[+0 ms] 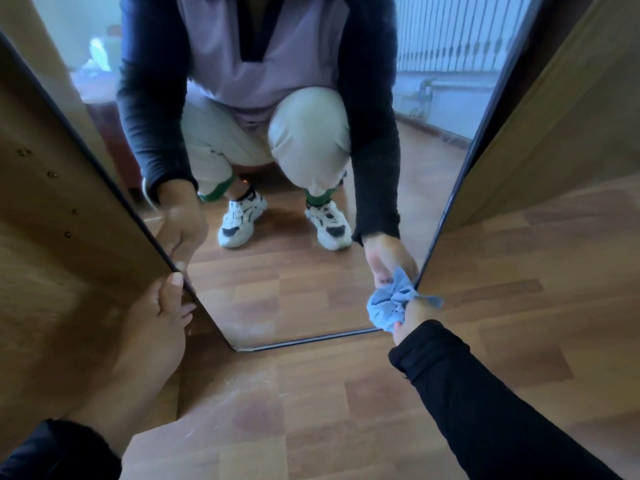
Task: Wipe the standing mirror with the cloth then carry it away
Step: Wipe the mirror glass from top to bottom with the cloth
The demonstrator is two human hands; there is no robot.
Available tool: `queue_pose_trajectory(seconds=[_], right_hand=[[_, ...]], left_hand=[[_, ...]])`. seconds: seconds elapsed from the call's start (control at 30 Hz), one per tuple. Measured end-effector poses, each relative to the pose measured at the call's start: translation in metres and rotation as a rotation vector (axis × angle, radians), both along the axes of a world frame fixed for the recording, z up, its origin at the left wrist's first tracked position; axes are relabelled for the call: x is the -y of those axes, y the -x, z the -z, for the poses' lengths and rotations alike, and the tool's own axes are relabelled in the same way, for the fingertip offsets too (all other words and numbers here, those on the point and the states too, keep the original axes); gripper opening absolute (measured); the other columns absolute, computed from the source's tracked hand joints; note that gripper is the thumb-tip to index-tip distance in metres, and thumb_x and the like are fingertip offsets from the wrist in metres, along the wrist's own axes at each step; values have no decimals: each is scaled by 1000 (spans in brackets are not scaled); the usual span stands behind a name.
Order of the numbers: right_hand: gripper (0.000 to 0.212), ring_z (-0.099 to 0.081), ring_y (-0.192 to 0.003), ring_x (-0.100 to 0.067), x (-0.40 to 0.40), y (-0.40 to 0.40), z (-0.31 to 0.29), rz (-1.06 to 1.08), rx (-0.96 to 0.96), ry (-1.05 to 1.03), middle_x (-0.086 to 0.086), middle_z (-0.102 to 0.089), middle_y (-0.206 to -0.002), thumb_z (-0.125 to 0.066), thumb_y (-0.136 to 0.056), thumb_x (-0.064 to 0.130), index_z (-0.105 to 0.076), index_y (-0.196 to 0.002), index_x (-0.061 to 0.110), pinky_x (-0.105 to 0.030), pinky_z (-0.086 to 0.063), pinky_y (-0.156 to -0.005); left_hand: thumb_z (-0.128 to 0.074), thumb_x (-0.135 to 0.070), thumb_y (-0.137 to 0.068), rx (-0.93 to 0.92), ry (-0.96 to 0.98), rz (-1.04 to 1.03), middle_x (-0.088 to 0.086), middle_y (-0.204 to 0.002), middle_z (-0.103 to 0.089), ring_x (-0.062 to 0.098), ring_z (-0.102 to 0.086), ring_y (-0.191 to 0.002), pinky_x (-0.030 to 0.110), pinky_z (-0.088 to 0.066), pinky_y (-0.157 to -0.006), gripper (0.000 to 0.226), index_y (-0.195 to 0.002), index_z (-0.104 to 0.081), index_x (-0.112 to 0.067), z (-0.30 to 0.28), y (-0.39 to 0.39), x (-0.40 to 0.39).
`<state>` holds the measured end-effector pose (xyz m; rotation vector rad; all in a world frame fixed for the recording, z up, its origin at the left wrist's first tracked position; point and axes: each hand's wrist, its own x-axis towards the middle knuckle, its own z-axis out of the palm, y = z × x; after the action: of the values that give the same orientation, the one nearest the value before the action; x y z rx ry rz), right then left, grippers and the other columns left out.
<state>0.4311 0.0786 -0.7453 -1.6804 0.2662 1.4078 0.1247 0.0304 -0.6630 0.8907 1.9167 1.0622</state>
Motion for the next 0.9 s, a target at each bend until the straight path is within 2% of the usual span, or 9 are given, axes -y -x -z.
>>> queue_pose_trajectory(seconds=[0.07,0.13,0.27,0.33,0.4,0.5,0.7,0.83,0.9], right_hand=[[20,-59,-70,-17,-4,-1,-7,79,96,-57,-5,-66,-103,-50,-94,1,-57,-80,13,-31,-53,-78],[12,-68,-78,-18,-4,2,-11,68,243,-100,-2,-70,-96,-57,-88,8,-63,-93,16,-31,-54,-73],[31,-69,-83,-18,3,14,-23,-9,447,-210,-2,-68,-100,-60,-87,14,-54,-117,15,-28,-51,-62],[31,-67,-88,-20,5,22,-38,-127,612,-302,-5,-63,-105,-60,-83,14,-51,-113,14,-33,-54,-65],[24,-62,-88,-12,9,31,-54,-255,803,-438,-6,-58,-107,-60,-82,12,-52,-105,14,-37,-56,-70],[25,-51,-87,1,11,40,-71,-422,1073,-548,1,-48,-106,-62,-84,10,-50,-105,16,-27,-48,-66],[25,-52,-84,-13,9,36,-81,-453,1158,-542,6,-44,-105,-61,-85,14,-48,-105,21,-35,-49,-67],[27,-46,-90,-15,15,45,-88,-575,1457,-738,2,-48,-106,-61,-82,13,-59,-109,17,-34,-49,-69],[25,-44,-92,-21,13,46,-92,-645,1663,-845,-1,-57,-108,-56,-86,15,-67,-109,18,-38,-47,-76]], left_hand=[[-34,-46,-104,-5,-2,-11,2,-122,-55,25,-62,-108,39,-46,-98,38,-134,-48,-26,0,-1,0],[-35,-42,-105,22,6,-17,4,-125,-55,27,-60,-110,39,-45,-98,46,-143,-44,-18,0,-1,0],[-35,-37,-106,39,-1,-5,2,-128,-49,28,-59,-110,42,-44,-102,48,-148,-38,-13,-5,-3,0],[-35,-36,-106,40,7,-13,1,-128,-48,29,-59,-110,42,-44,-102,48,-149,-37,-13,-5,-4,-1],[-34,-35,-107,22,9,4,2,-127,-51,29,-59,-109,42,-44,-101,44,-146,-40,-14,-5,-3,-2],[-33,-34,-107,2,4,29,0,-127,-53,29,-60,-110,42,-44,-102,41,-143,-44,-17,-6,-1,-2],[-38,-27,-107,-15,-46,-8,2,-122,-59,24,-62,-108,44,-45,-104,30,-133,-51,-27,-11,-6,-2],[-40,-30,-106,-55,-99,-40,-1,-125,-61,10,-63,-103,41,-46,-103,32,-135,-54,-27,-19,-4,-3],[-42,-41,-103,-77,-129,-46,-3,-128,-63,14,-63,-111,46,-45,-105,33,-131,-57,-32,-24,2,-6]])
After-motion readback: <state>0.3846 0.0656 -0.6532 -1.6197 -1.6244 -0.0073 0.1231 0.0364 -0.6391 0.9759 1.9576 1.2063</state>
